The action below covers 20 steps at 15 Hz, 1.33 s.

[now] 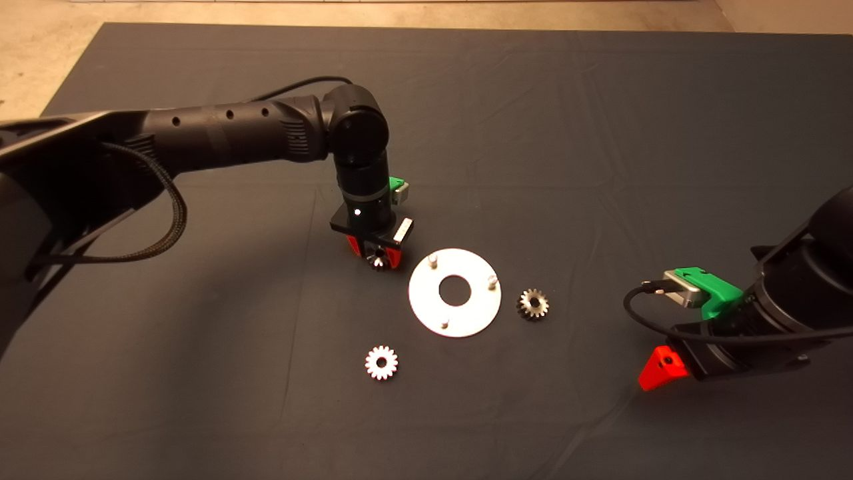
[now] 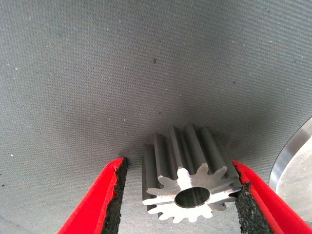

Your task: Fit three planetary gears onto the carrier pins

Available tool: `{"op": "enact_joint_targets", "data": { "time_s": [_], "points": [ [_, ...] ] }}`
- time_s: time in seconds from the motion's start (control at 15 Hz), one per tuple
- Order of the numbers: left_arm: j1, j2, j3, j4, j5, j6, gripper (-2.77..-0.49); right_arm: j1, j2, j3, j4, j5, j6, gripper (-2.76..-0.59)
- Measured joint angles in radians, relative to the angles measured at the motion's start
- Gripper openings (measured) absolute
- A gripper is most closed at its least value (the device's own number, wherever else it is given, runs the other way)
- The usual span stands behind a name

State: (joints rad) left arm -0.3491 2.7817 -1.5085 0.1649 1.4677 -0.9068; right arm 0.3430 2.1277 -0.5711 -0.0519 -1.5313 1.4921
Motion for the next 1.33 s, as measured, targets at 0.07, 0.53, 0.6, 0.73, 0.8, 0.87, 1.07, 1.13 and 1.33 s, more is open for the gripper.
{"op": "enact_joint_targets", "data": {
  "time_s": [0.07, 0.53, 0.6, 0.73, 0.8, 0.87, 1.07, 1.13, 1.33],
  "points": [
    [0.0, 0.0, -0.005, -0.001, 0.001, 0.0, -1.93, 0.0, 0.0, 0.0, 0.0, 0.0, 0.0, -0.6],
    [0.0, 0.003, -0.015, -0.004, -0.001, 0.0, -2.16, 0.0, 0.0, 0.0, 0.0, 0.0, 0.0, -0.6],
    [0.0, 0.003, -0.015, -0.004, -0.001, 0.0, -2.17, 0.0, 0.0, 0.0, 0.0, 0.0, 0.0, -0.6],
    [0.0, 0.003, -0.014, -0.004, -0.001, 0.0, -2.19, 0.0, 0.0, 0.0, 0.0, 0.0, 0.0, -0.6],
    [-0.001, 0.003, -0.014, -0.005, -0.001, 0.0, -2.23, 0.0, 0.0, 0.0, 0.0, 0.0, 0.0, -0.6],
    [0.0, 0.003, -0.015, -0.004, -0.001, 0.0, -2.23, 0.0, 0.0, 0.0, 0.0, 0.0, 0.0, -0.6],
    [-0.001, 0.003, -0.015, -0.005, -0.001, 0.0, -2.25, 0.0, 0.0, 0.0, 0.0, 0.0, 0.0, -0.6],
    [-0.001, 0.003, -0.015, -0.005, -0.001, 0.0, -2.27, 0.0, 0.0, 0.0, 0.0, 0.0, 0.0, -0.6],
    [-0.001, 0.003, -0.015, -0.005, 0.0, -0.001, -2.29, 0.0, 0.0, 0.0, 0.0, 0.0, 0.0, -0.6]
  ]
}}
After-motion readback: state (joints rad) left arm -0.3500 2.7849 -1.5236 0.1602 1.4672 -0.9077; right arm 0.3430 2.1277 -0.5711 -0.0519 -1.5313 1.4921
